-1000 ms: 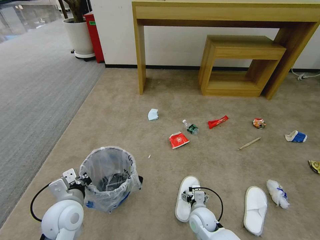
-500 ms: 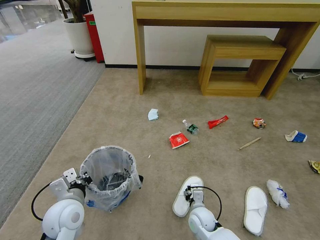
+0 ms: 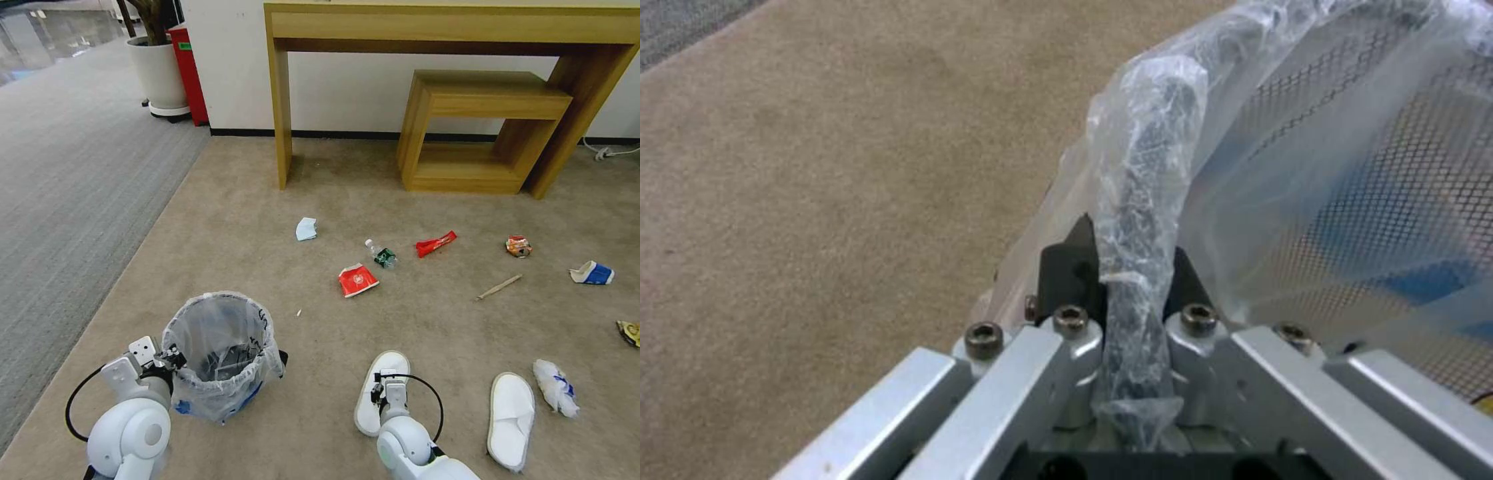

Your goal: Pick up the trash bin and place the garbage on the floor into it.

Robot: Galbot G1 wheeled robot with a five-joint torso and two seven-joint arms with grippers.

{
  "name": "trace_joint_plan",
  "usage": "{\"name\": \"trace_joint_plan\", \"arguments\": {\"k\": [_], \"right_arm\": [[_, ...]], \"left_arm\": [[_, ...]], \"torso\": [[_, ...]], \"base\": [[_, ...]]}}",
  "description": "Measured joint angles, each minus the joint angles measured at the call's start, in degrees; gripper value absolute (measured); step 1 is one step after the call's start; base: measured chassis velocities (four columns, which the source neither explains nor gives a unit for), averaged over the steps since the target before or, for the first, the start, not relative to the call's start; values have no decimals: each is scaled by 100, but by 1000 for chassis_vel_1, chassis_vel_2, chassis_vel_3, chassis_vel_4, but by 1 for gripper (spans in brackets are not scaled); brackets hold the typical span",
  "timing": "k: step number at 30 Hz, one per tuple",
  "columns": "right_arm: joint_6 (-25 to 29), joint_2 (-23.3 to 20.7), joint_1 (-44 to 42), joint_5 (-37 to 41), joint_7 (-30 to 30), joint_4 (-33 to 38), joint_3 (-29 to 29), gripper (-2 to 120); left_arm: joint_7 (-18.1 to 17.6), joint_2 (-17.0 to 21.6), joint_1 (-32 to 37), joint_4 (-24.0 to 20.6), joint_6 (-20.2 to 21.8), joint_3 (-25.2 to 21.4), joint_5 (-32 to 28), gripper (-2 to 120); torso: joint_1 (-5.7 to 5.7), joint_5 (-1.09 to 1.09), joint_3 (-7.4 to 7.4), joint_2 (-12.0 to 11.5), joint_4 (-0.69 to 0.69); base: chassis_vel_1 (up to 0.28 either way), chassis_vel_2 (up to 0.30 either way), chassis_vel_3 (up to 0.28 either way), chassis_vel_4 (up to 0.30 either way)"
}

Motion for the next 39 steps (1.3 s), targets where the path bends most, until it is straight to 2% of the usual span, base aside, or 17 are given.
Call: {"name": "trace_joint_plan", "arguments": {"k": [13, 19, 26, 39], "right_arm": [[6, -88, -65, 2, -49, 30, 44, 0], [199, -482, -368, -14, -337, 361, 247, 0], [756, -1019, -822, -228, -784, 817, 650, 0], [882, -1329, -1091, -253, -955, 1359, 1092, 0]], "left_arm": [[3, -7, 42, -33, -7, 2, 19, 2], [9, 5, 53, -14, -23, -16, 36, 2], [35, -5, 34, 55, -24, 23, 77, 2], [53, 3, 39, 67, -28, 39, 100, 2]], "torso": [[0, 1, 0, 0, 0], [0, 0, 0, 0, 0], [0, 1, 0, 0, -1], [0, 1, 0, 0, 0]], "base": [[0, 0, 0, 0], [0, 0, 0, 0], [0, 0, 0, 0], [0, 0, 0, 0]]}}
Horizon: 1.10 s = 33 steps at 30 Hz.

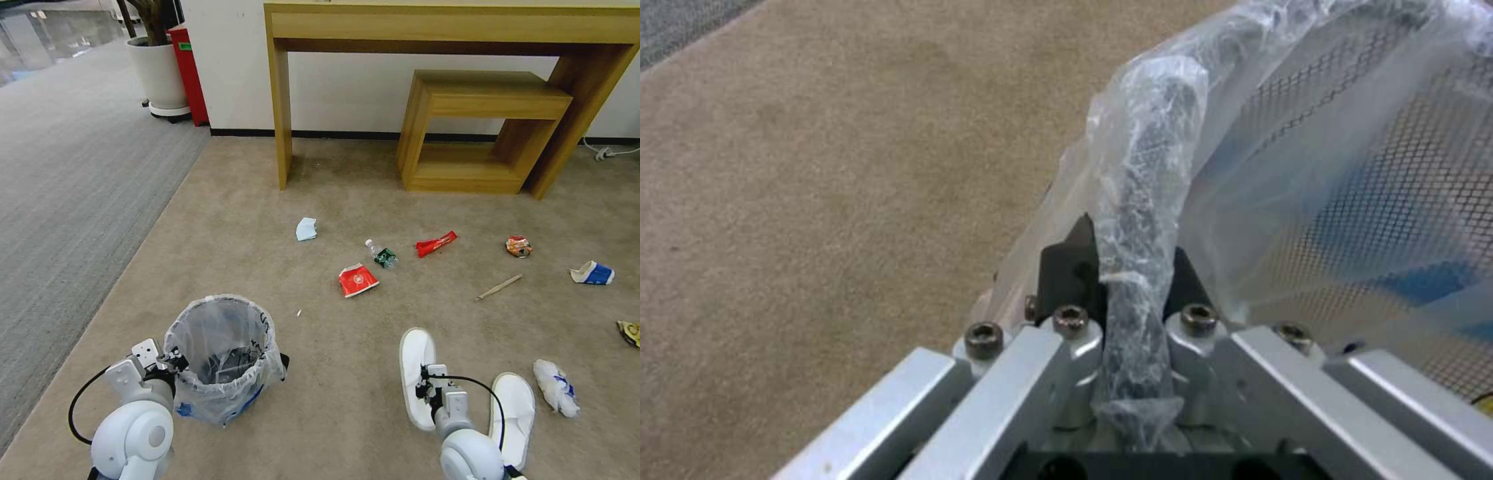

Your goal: Pick up the trash bin and place the garbage on the floor into it.

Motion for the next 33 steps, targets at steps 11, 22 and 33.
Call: {"name": "trace_joint_plan", "arguments": {"k": [11, 22, 33], "right_arm": [[355, -127, -93, -23, -320, 439, 231, 0], [1119, -366, -34, 61, -1105, 1037, 495, 0], [2126, -601, 333, 497, -2189, 1259, 446, 0]], "left_arm": [[20, 126, -4, -1, 0, 48, -6, 2], [25, 338, -10, -26, 34, 154, -46, 2], [23, 450, -13, -31, 54, 287, -46, 2]], "torso": [[0, -1, 0, 0, 0], [0, -1, 0, 0, 0], [0, -1, 0, 0, 0]], "base": [[0, 0, 0, 0], [0, 0, 0, 0], [0, 0, 0, 0]]}}
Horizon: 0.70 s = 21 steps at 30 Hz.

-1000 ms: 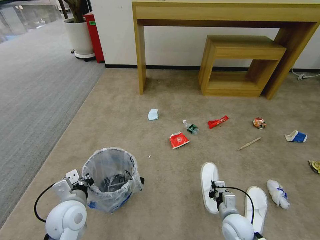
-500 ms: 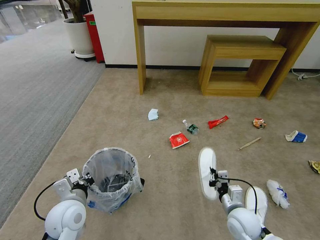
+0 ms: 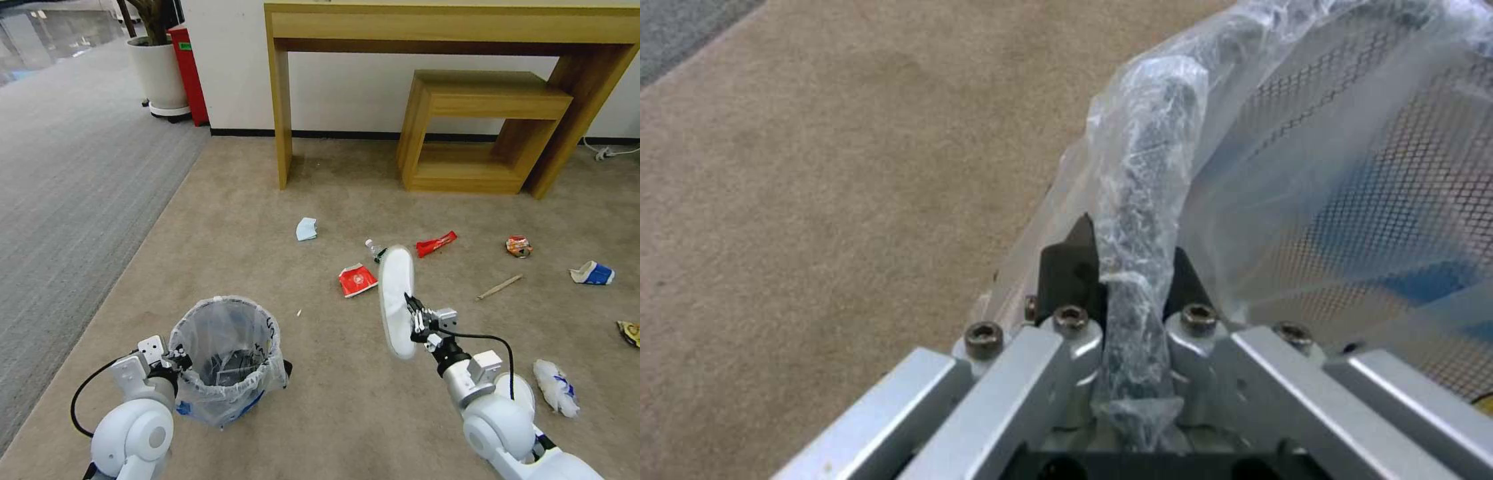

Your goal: Pick up the trash bin and place the garbage on the floor into it.

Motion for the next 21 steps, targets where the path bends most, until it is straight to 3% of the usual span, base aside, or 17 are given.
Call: {"name": "trace_joint_plan", "arguments": {"k": [11, 21], "right_arm": [[537, -199, 337, 403, -792, 112, -174, 0], [880, -99, 1402, 805, -1323, 28, -1026, 0]], "left_arm": [[-1, 70, -6, 24, 18, 179, 12, 2], [4, 247, -10, 50, 23, 429, 42, 2]], "torso": [[0, 0, 0, 0, 0], [0, 0, 0, 0, 0]], "base": [[0, 0, 0, 0], [0, 0, 0, 0]]}}
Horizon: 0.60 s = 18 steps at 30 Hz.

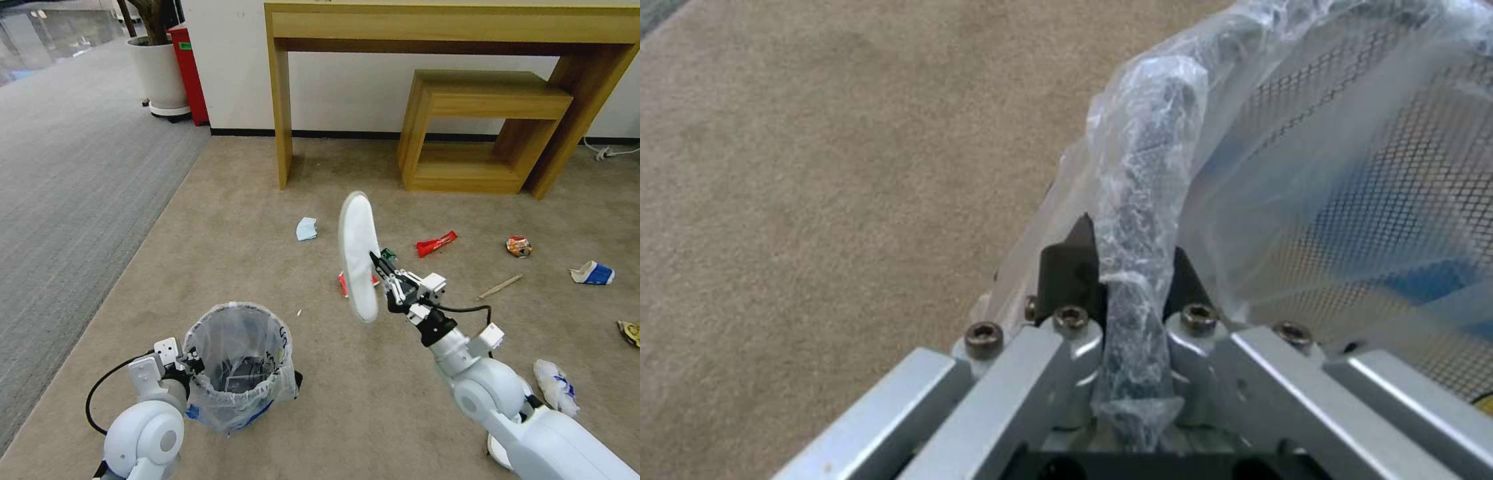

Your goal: Pick up the trash bin and place the garbage on the floor into it.

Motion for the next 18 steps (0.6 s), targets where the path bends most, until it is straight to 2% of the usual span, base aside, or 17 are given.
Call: {"name": "trace_joint_plan", "arguments": {"k": [10, 18], "right_arm": [[-17, 145, 552, 93, -13, -84, -787, 0], [-51, 124, 575, 43, -7, -147, -870, 0]], "left_arm": [[-12, 22, -48, -46, 9, 107, -50, 2], [-37, -22, -92, -298, 49, 19, -214, 2]], "torso": [[0, 0, 0, 0, 0], [0, 0, 0, 0, -1]], "base": [[0, 0, 0, 0], [0, 0, 0, 0]]}}
